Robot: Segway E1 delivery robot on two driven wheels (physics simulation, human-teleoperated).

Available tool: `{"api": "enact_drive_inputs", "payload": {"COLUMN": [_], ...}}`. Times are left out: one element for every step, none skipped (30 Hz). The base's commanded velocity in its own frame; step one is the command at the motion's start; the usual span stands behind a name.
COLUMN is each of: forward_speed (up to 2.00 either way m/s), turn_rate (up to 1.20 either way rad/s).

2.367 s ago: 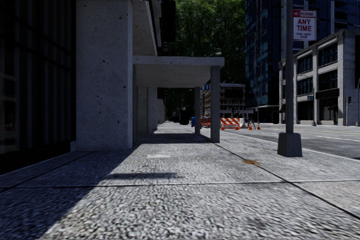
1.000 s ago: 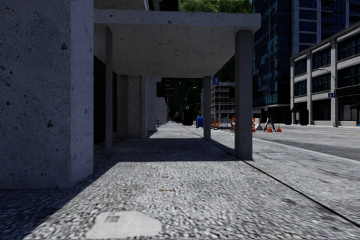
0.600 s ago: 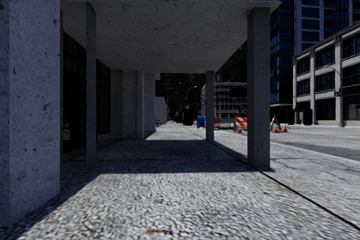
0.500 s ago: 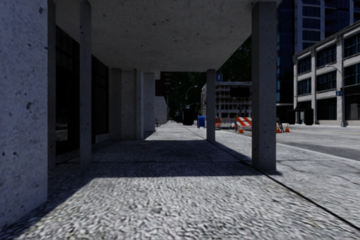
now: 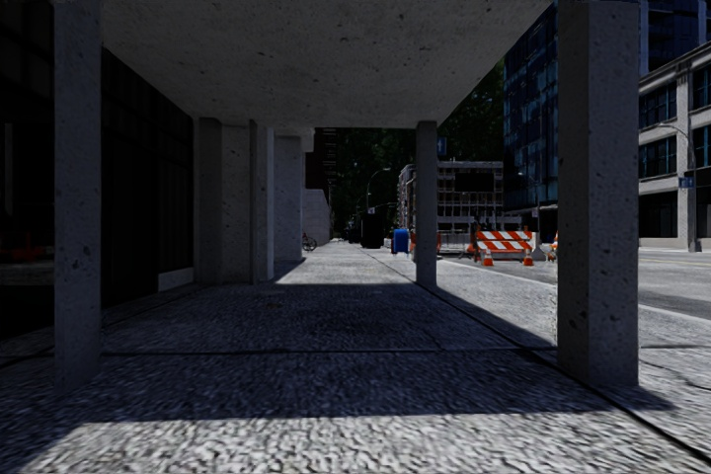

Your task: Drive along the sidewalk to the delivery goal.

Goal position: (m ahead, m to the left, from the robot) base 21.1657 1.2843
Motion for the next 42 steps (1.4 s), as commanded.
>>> {"api": "enact_drive_inputs", "payload": {"forward_speed": [2.0,2.0,2.0,2.0,2.0,2.0,2.0,2.0,2.0,2.0,2.0,2.0,2.0,2.0,2.0,2.0,2.0,2.0,2.0,2.0,2.0,2.0,2.0,2.0,2.0,2.0,2.0,2.0,2.0,2.0,2.0,2.0,2.0,2.0,2.0,2.0,2.0,2.0,2.0,2.0,2.0,2.0], "turn_rate": [0.0,0.0,0.0,0.0,0.0,0.0,0.0,0.0,0.0,0.0,0.0,0.0,0.0,0.0,0.0,0.0,0.0,0.0,0.0,0.0,0.0,0.0,0.0,0.0,0.0,0.0,0.0,0.0,0.0,0.0,0.0,0.0,0.0,0.0,0.0,0.0,0.0,0.0,0.0,0.0,0.0,0.0]}}
